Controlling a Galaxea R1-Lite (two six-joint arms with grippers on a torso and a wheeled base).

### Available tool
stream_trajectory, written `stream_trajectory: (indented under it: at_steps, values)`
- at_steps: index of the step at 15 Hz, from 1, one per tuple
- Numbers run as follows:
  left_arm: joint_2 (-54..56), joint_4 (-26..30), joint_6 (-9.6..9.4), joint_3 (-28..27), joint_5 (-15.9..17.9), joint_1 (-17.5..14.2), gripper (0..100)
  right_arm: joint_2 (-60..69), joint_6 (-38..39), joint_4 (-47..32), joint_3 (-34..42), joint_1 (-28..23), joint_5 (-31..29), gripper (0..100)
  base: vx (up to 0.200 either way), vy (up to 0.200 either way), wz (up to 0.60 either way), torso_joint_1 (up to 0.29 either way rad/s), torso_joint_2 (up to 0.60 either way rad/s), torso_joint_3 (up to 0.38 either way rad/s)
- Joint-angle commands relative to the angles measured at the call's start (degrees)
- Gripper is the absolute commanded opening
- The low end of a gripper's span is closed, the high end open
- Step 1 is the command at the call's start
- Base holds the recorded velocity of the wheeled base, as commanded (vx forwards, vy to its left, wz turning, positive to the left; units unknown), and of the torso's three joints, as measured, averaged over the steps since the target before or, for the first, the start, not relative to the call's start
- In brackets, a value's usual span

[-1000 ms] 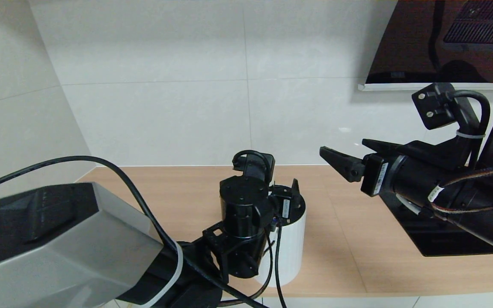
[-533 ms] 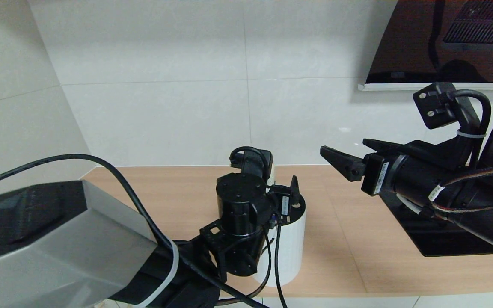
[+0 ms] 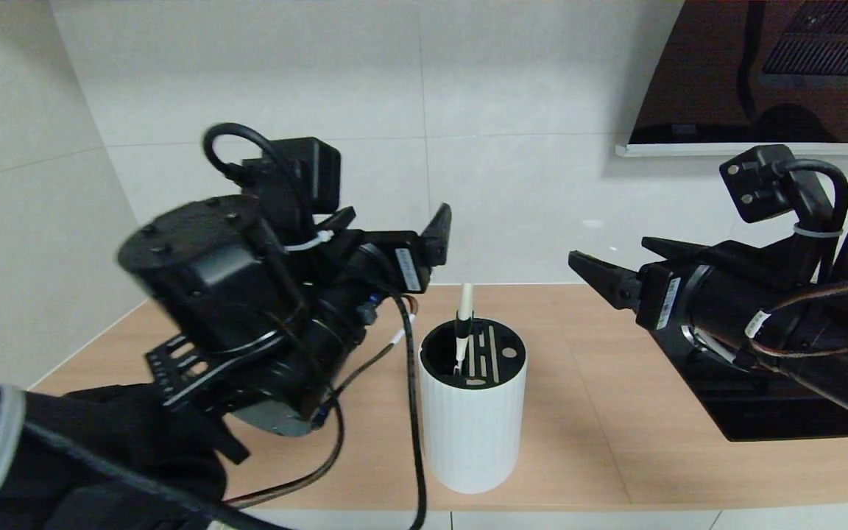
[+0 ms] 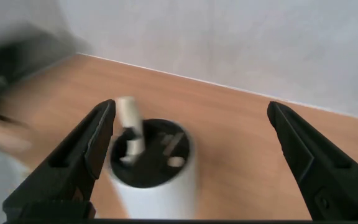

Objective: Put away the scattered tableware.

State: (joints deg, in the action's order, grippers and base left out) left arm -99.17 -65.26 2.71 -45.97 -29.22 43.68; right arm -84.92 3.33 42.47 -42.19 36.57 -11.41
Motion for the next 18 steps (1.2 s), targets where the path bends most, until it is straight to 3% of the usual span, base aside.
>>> stream_trajectory:
  at_steps: [1, 4, 6, 9, 10, 11, 12, 14, 16, 18]
  values:
    - [14.09, 4.44, -0.68, 5.89, 5.93, -3.95, 100, 2.3, -0.16, 0.77, 2.11, -3.35, -0.19, 100, 0.0, 0.0, 0.0, 0.0, 0.0, 0.0]
    - [24.99, 14.19, -0.6, 8.88, 7.51, -7.56, 100, 10.83, 0.01, 1.91, 10.29, -12.05, -0.02, 100, 0.0, 0.0, 0.0, 0.0, 0.0, 0.0]
    - [38.79, 21.75, -0.77, 15.47, 7.42, -10.19, 100, 23.57, 0.01, 2.0, 23.3, -17.76, 0.25, 100, 0.0, 0.0, 0.0, 0.0, 0.0, 0.0]
    - [55.75, 35.37, -0.86, 22.06, 8.39, -16.7, 100, 41.77, -0.25, -1.43, 29.01, -19.35, 1.48, 100, 0.0, 0.0, 0.0, 0.0, 0.0, 0.0]
    - [55.75, 35.37, -0.86, 22.06, 8.39, -16.7, 100, 41.77, -0.25, -1.43, 29.01, -19.35, 1.48, 100, 0.0, 0.0, 0.0, 0.0, 0.0, 0.0]
    - [74.03, 51.9, -0.6, 25.23, 12.35, -23.9, 100, 62.24, -0.52, -21.99, 27.25, -20.58, 1.04, 100, 0.0, 0.0, 0.0, 0.0, 0.0, 0.0]
    - [79.92, 56.99, -0.6, 25.05, 13.4, -26.8, 100, 66.73, -0.43, -29.29, 26.63, -25.15, 1.57, 100, 0.0, 0.0, 0.0, 0.0, 0.0, 0.0]
    - [87.48, 62.8, -0.68, 25.23, 14.19, -31.64, 100, 73.67, -0.43, -32.89, 27.51, -32.79, 6.05, 100, 0.0, 0.0, 0.0, 0.0, 0.0, 0.0]
    - [93.46, 66.93, -0.6, 25.4, 14.28, -35.15, 100, 82.2, -3.33, -37.81, 28.22, -34.99, 11.23, 100, 0.0, 0.0, 0.0, 0.0, 0.0, 0.0]
    - [93.63, 67.01, 0.55, 28.13, 13.93, -37.97, 100, 84.83, -4.29, -39.92, 29.1, -36.48, 10.36, 100, 0.0, 0.0, 0.0, 0.0, 0.0, 0.0]
